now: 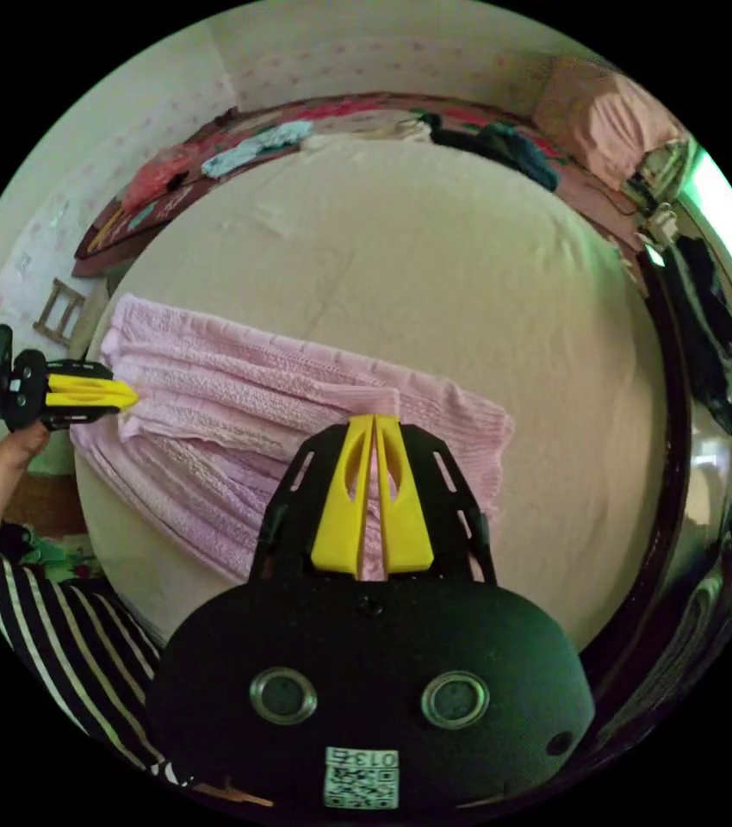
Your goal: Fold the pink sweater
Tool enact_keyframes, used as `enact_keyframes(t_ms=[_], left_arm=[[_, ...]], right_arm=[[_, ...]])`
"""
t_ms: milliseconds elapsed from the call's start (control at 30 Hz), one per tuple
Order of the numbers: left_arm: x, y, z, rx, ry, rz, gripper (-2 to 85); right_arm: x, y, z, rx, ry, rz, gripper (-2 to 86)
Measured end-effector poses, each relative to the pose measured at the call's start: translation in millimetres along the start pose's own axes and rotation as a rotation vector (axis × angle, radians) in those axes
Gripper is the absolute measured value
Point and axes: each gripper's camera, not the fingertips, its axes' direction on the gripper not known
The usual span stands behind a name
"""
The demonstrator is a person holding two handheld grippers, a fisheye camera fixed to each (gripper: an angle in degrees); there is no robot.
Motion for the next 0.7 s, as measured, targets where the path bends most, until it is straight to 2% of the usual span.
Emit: enact_keyframes(t_ms=[67, 167, 200, 267, 300, 400, 467, 567, 700], left_arm=[[6.0, 6.6, -1.9, 0.01, -0.035, -0.021, -0.3], [17.9, 11.9, 22.5, -0.094, -0.02, -0.019, -0.2], [20.2, 14.4, 26.7, -0.079, -0.036, -0.049, -0.2], [18.2, 15.8, 29.7, -0.079, -0.024, -0.1, -0.1], [15.3, 16.9, 30.0, -0.084, -0.002, -0.132, 0.0], [9.3, 30.8, 17.1, -0.068, 0.023, -0.218, 0.6], [6.5, 51.9, 0.6, -0.051, -0.035, -0.307, 1.5], [2.4, 104.0, -20.9, -0.051, -0.117, -0.473, 6.7], [-1.4, 176.6, -23.1, -0.12, -0.045, -0.7, 11.1]], right_arm=[[-3.6, 7.8, -3.3, 0.029, 0.062, -0.022, 0.4], [-18.3, 5.4, 8.0, 0.069, 0.096, -0.097, 0.4], [-22.3, 3.6, 12.2, 0.067, 0.108, -0.12, 0.4], [-31.5, -5.0, 46.1, -0.087, 0.141, -0.179, 0.3], [-31.5, -5.6, 43.8, -0.028, 0.139, -0.165, 0.2], [-23.5, -19.9, 37.4, -0.085, 0.11, -0.144, 0.3], [-23.9, -28.4, 10.6, 0.05, 0.123, -0.142, 0.6], [-47.8, -52.8, -1.5, 0.098, -0.004, -0.298, 1.5], [-106.3, -91.4, 5.9, 0.112, -0.116, -0.528, 4.8]])
